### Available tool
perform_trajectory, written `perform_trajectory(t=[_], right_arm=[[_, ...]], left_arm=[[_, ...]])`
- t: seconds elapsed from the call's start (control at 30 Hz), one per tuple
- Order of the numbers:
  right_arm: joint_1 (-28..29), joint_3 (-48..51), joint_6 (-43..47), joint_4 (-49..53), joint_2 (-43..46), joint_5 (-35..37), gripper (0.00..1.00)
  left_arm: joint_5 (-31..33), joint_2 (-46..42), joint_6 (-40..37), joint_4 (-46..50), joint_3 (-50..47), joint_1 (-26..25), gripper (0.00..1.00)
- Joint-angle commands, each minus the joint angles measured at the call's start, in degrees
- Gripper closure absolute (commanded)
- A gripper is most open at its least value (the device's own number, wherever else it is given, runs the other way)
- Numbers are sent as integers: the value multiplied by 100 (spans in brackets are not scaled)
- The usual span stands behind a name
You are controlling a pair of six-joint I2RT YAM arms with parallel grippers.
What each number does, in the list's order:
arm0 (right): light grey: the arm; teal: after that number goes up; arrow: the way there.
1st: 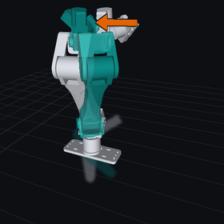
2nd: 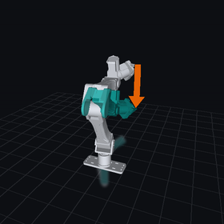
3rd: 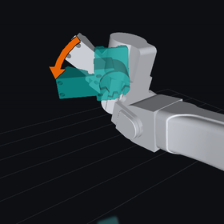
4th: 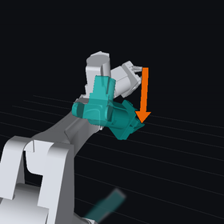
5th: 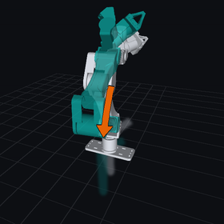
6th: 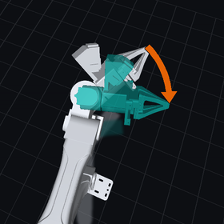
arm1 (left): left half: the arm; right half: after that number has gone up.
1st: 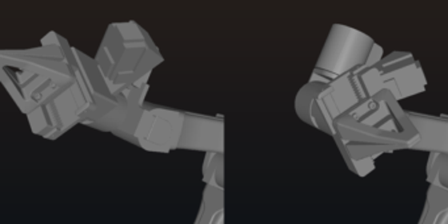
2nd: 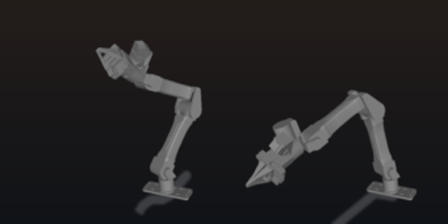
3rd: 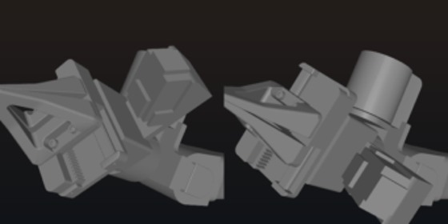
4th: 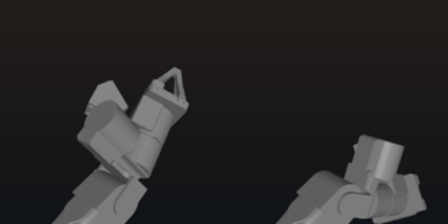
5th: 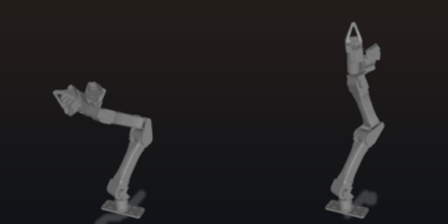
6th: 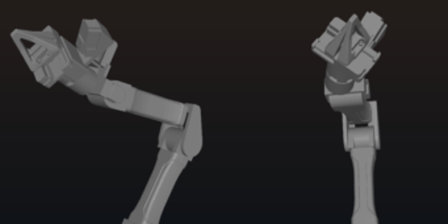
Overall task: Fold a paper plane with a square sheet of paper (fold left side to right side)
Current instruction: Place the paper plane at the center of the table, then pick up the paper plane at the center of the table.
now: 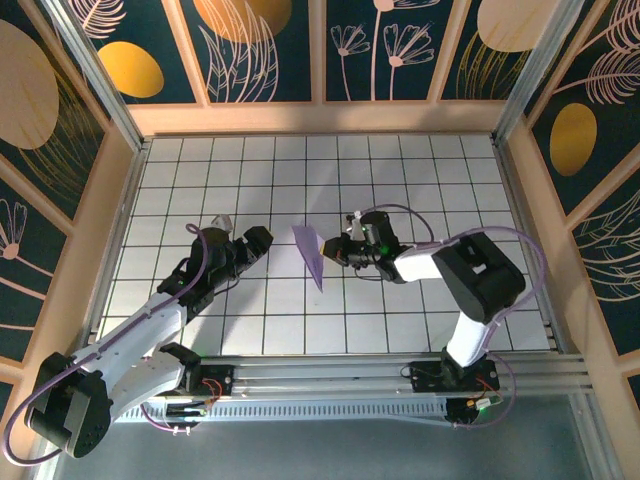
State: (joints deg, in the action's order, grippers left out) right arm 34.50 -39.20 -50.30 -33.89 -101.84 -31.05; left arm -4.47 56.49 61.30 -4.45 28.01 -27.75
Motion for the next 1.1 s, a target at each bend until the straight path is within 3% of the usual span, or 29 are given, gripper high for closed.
perform_trajectory(t=[0.0,0.23,0.4,0.9,1.07], right_arm=[[12,-120,71,-156,-244,248,100],[-65,-51,551,691,-222,811,100],[-54,33,653,677,28,767,100],[-15,88,944,1096,257,940,93],[-10,38,1053,1330,379,1089,85]], left_arm=[[-10,-79,-55,117,-2,33,27],[-153,440,-178,45,-66,33,35],[-854,1140,-262,-564,-48,31,40],[-1539,2342,-381,-1145,344,6,40],[-1531,2444,-384,-1168,370,-4,39]])
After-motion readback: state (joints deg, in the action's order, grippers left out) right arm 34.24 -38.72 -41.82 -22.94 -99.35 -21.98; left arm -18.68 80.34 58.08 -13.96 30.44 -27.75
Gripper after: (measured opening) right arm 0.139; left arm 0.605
